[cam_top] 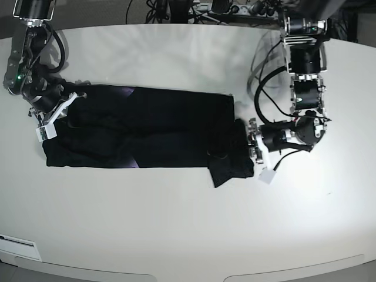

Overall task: Fold the T-shirt properly
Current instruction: 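Grasp the strip end with the left gripper and fold it toward the right gripper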

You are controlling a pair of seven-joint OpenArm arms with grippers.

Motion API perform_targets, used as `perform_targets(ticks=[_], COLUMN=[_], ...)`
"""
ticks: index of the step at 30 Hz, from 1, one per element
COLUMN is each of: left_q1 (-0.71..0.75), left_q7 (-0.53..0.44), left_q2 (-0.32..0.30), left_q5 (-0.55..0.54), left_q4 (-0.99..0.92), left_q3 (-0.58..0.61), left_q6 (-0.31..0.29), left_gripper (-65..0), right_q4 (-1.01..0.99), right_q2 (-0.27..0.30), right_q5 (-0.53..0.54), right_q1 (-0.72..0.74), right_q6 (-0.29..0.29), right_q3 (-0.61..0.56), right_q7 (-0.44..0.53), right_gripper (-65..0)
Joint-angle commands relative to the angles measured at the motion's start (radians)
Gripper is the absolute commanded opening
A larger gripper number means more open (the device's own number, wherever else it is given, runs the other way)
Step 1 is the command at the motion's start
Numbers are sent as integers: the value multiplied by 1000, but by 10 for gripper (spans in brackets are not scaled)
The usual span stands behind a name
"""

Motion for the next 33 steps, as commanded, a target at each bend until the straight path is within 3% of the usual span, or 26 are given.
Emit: perform_targets(ticks=[1,6,12,13,16,18,19,28,30,33], left_q1=[-25,-26,-23,-23,-22,-23,-22,-23,-23,-20], left_q7=[-3,-3,-15,-14,-11,-10,-11,-18,-101,-269], left_q2=[29,123,139,139,139,140,140,139,137,141], left_q5=[-32,-32,-20,-20,-26,-27,-27,-19,72,286], left_q4=[18,18,18,18,18,18,18,18,18,18], left_q3=[-1,-1,7,8,29,53,66,124,117,108], left_q6=[-27,-146,-148,-148,-110,-103,-101,-79,-89,-28], left_gripper=[-650,-650,-650,-650,-423,-289,-263,-260,-260,-262], right_q4=[-2,-2,-2,-2,-2,-2,-2,-2,-2,-2], right_q2=[10,11,16,16,15,15,16,15,15,15], right_q5=[-46,-46,-30,-10,47,62,65,67,66,68], right_q1=[-11,-11,-8,-4,22,43,54,108,107,107], right_q6=[-1,-1,-4,-4,-4,-1,-1,-2,-2,-2], right_q3=[-2,-2,-2,-2,-2,-2,-2,-2,-2,-2], right_q7=[-88,-100,-111,-118,-157,-178,-185,-202,-203,-203], right_gripper=[-650,-650,-650,-596,-385,-340,-340,-340,-341,-341])
